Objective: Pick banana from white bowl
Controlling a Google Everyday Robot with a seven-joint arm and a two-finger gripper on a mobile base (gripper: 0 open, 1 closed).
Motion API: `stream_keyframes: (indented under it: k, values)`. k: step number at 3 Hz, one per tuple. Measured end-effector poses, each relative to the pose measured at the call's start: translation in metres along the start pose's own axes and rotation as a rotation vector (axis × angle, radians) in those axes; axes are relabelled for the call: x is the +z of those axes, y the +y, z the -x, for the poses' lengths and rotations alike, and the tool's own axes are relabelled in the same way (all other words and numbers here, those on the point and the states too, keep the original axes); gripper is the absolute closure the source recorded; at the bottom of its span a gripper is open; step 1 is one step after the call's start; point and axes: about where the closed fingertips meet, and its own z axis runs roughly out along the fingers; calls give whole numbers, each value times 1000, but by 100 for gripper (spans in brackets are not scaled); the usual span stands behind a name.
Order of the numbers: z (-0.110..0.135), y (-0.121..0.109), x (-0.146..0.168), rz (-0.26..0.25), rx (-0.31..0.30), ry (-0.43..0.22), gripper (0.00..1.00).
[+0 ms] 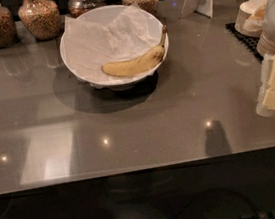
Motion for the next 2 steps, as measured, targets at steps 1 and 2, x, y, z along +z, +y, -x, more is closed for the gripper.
stream_keyframes:
  k: [1, 2]
  values:
    - [3, -1, -1, -7, -3, -7, 0]
    - [26, -9, 3, -24, -31, -65, 0]
